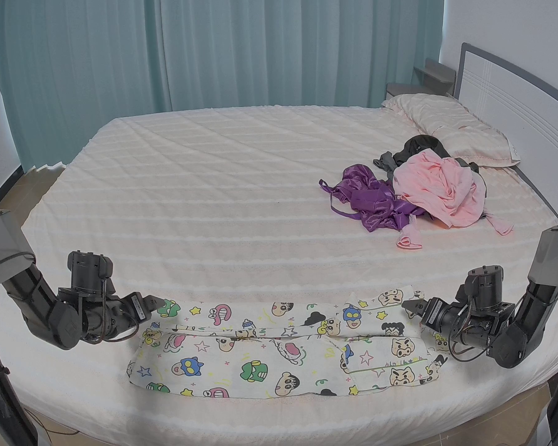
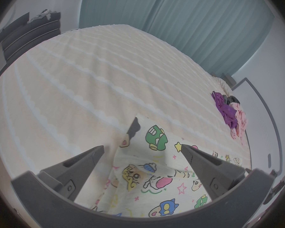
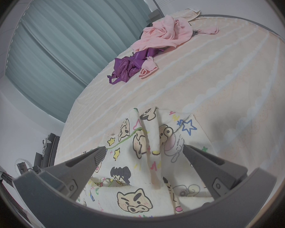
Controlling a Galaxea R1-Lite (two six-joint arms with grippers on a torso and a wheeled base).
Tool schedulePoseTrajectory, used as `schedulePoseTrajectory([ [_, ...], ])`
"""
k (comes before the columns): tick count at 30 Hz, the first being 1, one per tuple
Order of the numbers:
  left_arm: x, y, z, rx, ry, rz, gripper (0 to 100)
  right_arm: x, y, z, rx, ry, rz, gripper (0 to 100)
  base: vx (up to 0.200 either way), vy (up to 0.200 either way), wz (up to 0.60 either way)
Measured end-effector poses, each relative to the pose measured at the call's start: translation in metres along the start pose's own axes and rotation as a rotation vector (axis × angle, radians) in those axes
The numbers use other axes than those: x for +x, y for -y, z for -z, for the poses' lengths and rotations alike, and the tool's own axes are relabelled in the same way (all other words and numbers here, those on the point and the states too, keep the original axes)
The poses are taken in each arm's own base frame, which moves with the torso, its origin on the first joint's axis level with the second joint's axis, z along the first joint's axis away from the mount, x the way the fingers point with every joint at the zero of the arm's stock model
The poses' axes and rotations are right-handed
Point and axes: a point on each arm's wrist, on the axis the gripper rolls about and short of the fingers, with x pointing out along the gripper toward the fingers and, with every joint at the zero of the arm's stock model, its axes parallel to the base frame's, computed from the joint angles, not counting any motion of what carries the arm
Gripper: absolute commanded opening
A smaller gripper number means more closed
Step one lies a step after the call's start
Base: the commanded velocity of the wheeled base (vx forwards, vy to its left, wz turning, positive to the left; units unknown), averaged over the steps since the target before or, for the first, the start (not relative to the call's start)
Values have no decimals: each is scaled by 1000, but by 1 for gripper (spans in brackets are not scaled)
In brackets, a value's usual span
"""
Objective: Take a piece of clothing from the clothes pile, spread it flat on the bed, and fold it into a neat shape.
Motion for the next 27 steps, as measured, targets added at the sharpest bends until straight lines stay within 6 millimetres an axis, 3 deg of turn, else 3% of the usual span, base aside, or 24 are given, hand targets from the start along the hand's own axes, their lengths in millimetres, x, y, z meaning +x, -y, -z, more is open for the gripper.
schedulePoseTrajectory([
  [8, 21, 2, 18, 125, -57, -38, 100, 1, -1, 1, 5, -2, 0, 100, 0, 0, 0],
  [22, 41, 2, 40, 166, -55, -7, 100, 2, -1, 5, 1, -18, 5, 100, 0, 0, 0],
  [23, 43, 3, 42, 168, -51, -2, 0, 2, -1, 5, 0, -20, 5, 100, 0, 0, 0],
  [27, 47, 2, 52, 176, -61, -1, 0, 2, -2, 7, -4, -25, 3, 100, 0, 0, 0],
])
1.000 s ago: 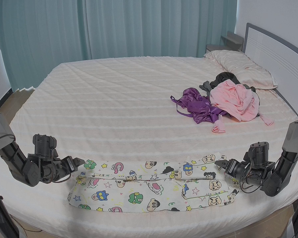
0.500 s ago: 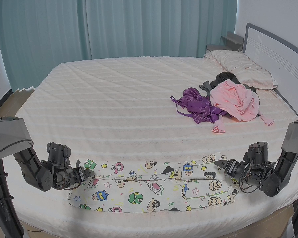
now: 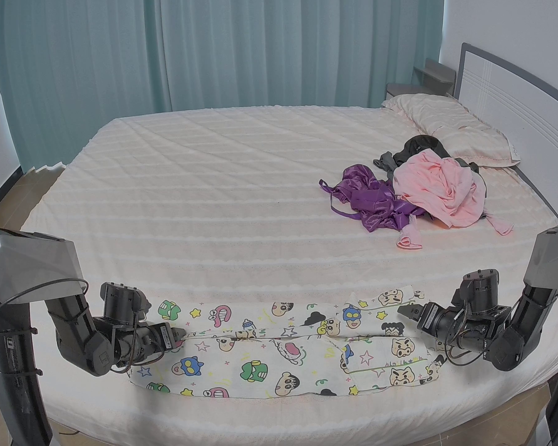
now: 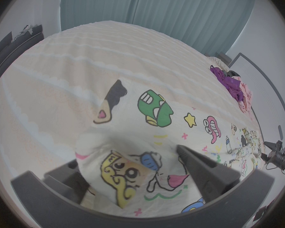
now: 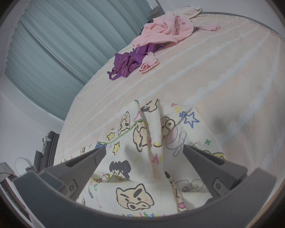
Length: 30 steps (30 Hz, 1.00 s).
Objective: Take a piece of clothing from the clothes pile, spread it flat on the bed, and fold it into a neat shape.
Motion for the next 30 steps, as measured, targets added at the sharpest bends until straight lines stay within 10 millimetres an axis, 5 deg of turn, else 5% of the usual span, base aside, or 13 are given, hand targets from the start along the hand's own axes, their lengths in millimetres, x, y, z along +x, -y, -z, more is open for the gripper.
schedulePoseTrajectory([
  [13, -13, -2, 8, -2, -29, -2, 0, 0, -3, 4, -9, -10, -5, 100, 0, 0, 0],
  [30, -56, -19, -35, -79, 102, -36, 0, -4, -2, -10, 10, 50, -5, 100, 0, 0, 0],
])
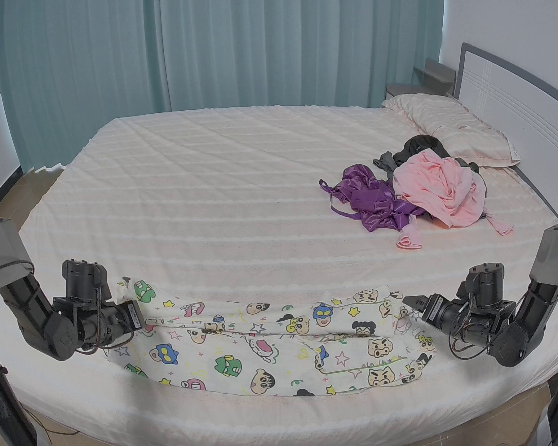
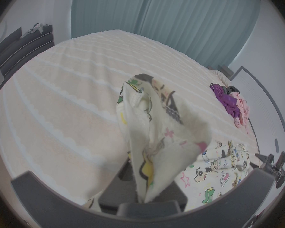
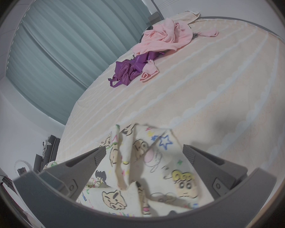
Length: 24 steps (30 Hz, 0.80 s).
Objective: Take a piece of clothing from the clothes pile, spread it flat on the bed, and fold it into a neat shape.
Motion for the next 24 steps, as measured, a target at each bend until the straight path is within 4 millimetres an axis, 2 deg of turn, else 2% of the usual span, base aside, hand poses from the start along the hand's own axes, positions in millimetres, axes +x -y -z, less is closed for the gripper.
schedulePoseTrajectory([
  [7, -17, -20, -35, -72, 56, -30, 0, 0, 1, -3, 6, 9, 3, 100, 0, 0, 0],
  [18, -50, -72, -87, -150, 155, -103, 0, 0, 2, -5, 8, 16, 2, 100, 0, 0, 0],
  [24, -63, -81, -101, -173, 162, -139, 0, 0, 2, -5, 8, 17, 1, 100, 0, 0, 0],
])
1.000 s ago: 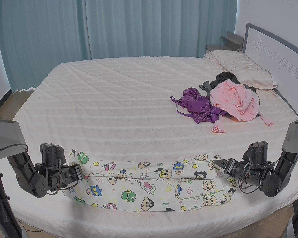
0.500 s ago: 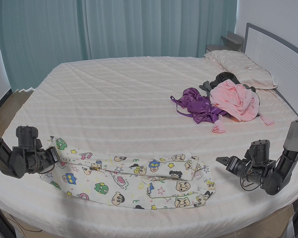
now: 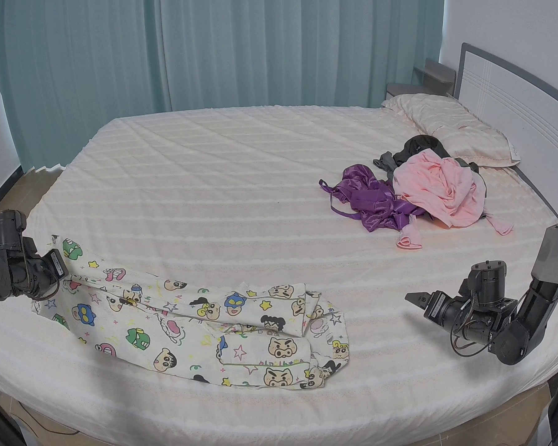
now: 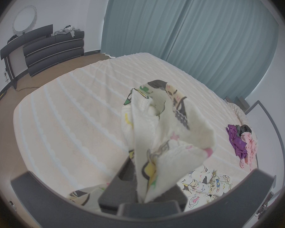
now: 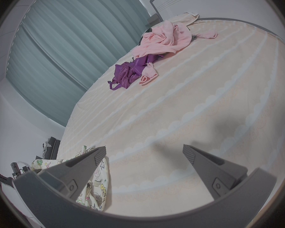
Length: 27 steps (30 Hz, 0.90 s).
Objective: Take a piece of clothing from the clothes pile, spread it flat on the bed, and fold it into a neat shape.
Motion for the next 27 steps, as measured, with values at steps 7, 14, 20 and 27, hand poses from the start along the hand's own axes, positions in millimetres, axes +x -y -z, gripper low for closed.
schedulePoseTrajectory([
  [7, -9, 37, 10, 57, 3, 1, 0, 0, -1, 1, -2, -1, -3, 100, 0, 0, 0],
  [14, -24, 101, 45, 126, -15, 71, 0, 0, -2, 1, -4, -3, -5, 100, 0, 0, 0],
  [20, -46, 160, 88, 190, -54, 182, 0, 0, -3, 3, -8, -8, -10, 100, 0, 0, 0],
  [27, -59, 222, 138, 228, -105, 279, 0, -1, -6, 5, -15, -15, -18, 100, 0, 0, 0],
])
